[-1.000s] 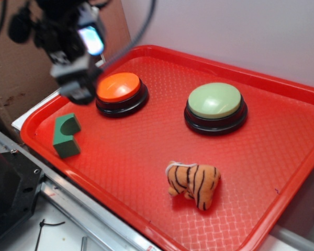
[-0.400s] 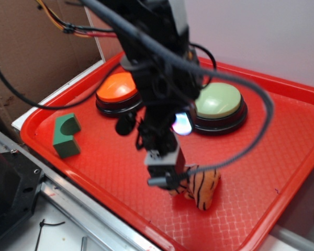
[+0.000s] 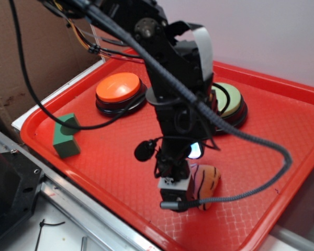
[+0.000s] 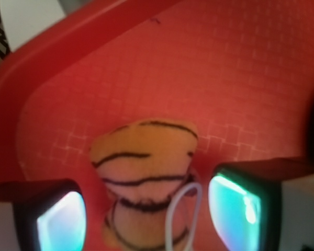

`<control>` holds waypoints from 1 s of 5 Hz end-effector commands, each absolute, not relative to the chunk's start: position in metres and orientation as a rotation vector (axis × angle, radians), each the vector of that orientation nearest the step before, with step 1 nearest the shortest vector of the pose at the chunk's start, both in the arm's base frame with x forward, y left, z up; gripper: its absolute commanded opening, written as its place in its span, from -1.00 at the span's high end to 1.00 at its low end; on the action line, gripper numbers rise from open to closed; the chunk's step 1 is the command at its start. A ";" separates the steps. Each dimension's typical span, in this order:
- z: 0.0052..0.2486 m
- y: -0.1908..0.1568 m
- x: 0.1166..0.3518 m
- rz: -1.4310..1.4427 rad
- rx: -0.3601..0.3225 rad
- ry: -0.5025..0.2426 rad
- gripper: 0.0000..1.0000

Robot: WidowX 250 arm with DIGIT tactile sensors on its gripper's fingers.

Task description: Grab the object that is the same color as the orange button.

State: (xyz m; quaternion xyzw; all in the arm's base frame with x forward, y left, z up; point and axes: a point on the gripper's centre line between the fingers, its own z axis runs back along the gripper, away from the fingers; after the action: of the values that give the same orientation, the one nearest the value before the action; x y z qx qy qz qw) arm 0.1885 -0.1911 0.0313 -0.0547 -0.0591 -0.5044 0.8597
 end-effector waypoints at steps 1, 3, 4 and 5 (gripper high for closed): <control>0.014 -0.200 0.193 -1.080 -0.073 -0.112 -1.00; 0.029 -0.194 0.193 -1.047 -0.010 -0.092 0.61; 0.064 -0.176 0.191 -0.886 -0.018 -0.069 0.85; 0.103 -0.151 0.183 -0.652 -0.029 -0.023 0.96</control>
State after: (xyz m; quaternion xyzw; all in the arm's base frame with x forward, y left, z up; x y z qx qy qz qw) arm 0.1848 -0.1399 0.0866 -0.0044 0.0175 -0.3162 0.9485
